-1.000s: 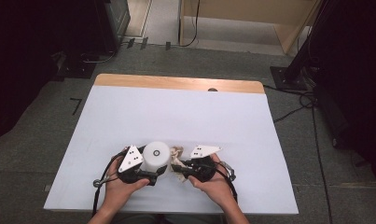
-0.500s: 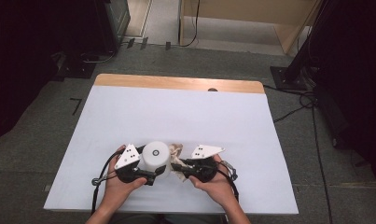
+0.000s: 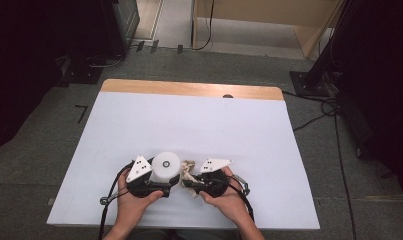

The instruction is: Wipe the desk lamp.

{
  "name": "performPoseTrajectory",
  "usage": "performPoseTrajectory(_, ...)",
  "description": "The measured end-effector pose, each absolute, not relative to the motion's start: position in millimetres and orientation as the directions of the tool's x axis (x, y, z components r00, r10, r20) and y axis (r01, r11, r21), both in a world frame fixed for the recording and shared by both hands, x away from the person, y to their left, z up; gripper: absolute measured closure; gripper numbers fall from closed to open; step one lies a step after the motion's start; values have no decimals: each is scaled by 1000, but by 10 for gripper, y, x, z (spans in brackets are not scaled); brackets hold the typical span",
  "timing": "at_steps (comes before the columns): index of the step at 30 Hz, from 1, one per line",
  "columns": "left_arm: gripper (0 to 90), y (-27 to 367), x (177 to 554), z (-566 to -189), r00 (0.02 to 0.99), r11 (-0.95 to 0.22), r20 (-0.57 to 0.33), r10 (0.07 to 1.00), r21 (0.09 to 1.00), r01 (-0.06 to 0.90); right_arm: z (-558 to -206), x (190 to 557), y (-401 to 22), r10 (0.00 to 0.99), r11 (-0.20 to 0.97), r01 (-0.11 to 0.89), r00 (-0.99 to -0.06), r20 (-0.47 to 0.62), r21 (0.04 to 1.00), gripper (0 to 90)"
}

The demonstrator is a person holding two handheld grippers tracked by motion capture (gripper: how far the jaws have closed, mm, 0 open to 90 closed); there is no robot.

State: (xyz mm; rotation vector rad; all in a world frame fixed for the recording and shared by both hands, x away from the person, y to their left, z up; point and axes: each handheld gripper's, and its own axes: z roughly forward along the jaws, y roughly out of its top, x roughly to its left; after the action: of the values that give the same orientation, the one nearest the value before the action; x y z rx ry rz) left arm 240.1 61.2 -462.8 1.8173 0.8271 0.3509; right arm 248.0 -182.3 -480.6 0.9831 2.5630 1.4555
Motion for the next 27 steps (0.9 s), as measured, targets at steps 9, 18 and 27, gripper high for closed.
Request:
performPoseTrajectory(9, 74, 672, 2504, -4604, 822, -294, -61, 566, 917, 270, -4488, 2422, -1895, 516, 269, 429, -820, 247, 863, 770)
performPoseTrajectory(18, 78, 683, 2578, -4613, 870, -313, -59, 490, 919, 238, -4326, 2371, -1960, 516, 206, 375, -827, 225, 904, 770)
performPoseTrajectory(27, 76, 684, 2579, -4619, 875, -318, -53, 481, 920, 231, -4753, 2511, -1904, 523, 317, 529, -790, 320, 787, 768)
